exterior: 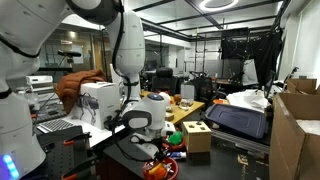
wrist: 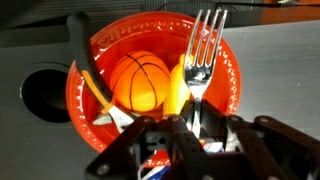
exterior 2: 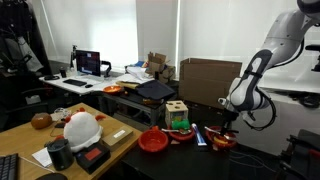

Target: Pick the fork and put it in the bowl

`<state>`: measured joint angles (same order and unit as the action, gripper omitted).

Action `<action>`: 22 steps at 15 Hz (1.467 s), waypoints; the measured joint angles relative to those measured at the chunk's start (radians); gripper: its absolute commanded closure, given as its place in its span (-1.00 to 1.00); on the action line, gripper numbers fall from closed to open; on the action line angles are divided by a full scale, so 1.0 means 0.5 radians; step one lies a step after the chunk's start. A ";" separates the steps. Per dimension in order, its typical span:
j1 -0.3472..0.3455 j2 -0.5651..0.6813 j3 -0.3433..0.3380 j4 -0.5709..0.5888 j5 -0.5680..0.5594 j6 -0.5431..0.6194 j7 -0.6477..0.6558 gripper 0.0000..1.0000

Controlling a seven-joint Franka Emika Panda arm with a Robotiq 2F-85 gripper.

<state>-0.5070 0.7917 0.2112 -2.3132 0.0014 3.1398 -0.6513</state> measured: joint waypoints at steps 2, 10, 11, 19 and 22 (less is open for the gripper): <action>-0.009 0.012 -0.001 0.012 -0.086 0.005 0.072 0.06; -0.022 0.006 -0.002 0.014 -0.344 0.060 0.160 -1.00; -0.020 -0.005 -0.002 0.012 -0.365 0.060 0.183 -1.00; 0.011 -0.371 0.136 -0.175 -0.367 -0.285 0.301 -1.00; 0.021 -0.529 0.278 -0.243 -0.303 -0.475 0.293 -1.00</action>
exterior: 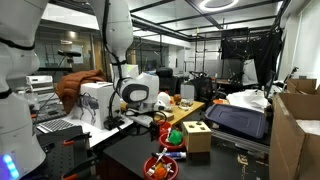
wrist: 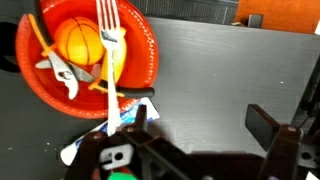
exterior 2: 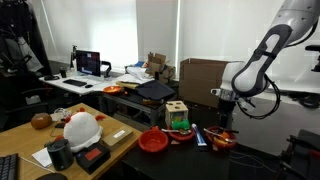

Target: Pick the fork and put it in the bowl

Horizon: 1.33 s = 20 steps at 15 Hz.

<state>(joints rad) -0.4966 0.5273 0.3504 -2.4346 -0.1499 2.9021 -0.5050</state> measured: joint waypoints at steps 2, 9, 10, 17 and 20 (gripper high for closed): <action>0.030 -0.092 0.087 -0.026 0.079 -0.097 -0.013 -1.00; 0.335 -0.347 0.122 -0.034 0.271 -0.306 -0.083 -1.00; 0.398 -0.386 0.087 -0.030 0.271 -0.337 -0.080 -1.00; 0.870 -0.680 -0.374 0.086 -0.086 -0.677 0.253 -1.00; 0.972 -0.761 -0.487 0.186 -0.272 -0.804 0.454 -1.00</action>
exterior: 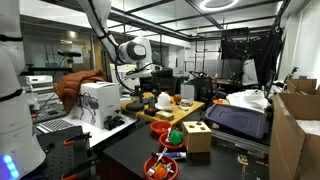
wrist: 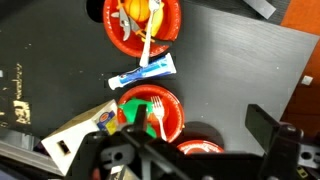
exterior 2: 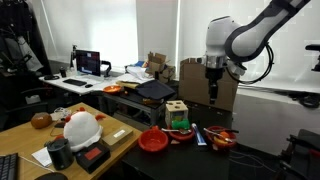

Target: Pick the fork and put it in the bowl

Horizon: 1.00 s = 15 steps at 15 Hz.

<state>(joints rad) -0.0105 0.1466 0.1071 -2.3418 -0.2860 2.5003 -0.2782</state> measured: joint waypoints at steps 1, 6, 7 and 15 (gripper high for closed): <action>0.019 -0.017 -0.019 0.038 -0.036 -0.041 0.063 -1.00; 0.069 -0.061 -0.046 0.275 -0.036 -0.293 0.304 -1.00; 0.075 -0.065 -0.046 0.333 -0.027 -0.355 0.339 -1.00; 0.094 -0.078 -0.054 0.690 -0.005 -0.735 0.562 -1.00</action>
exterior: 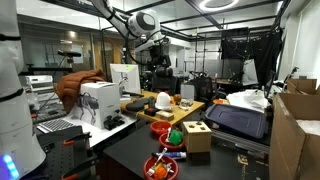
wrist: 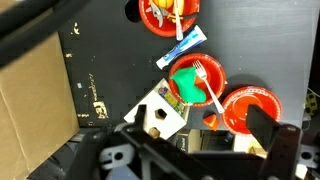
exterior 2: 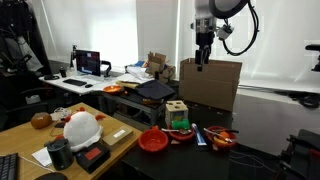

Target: Pick the fork and put it in the bowl

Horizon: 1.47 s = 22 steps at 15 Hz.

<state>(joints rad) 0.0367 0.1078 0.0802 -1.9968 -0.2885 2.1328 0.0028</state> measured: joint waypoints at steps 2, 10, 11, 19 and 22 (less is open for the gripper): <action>-0.001 -0.004 -0.005 0.051 0.051 -0.074 0.012 -1.00; -0.004 -0.102 -0.019 0.122 0.336 -0.369 0.008 -1.00; -0.004 -0.120 -0.023 0.122 0.370 -0.402 0.006 -1.00; -0.005 -0.289 -0.052 0.119 0.605 -0.549 -0.043 -1.00; -0.005 -0.343 -0.058 0.106 0.682 -0.573 -0.117 -1.00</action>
<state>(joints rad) 0.0344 -0.0638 0.0513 -1.9439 0.0527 1.8465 -0.0556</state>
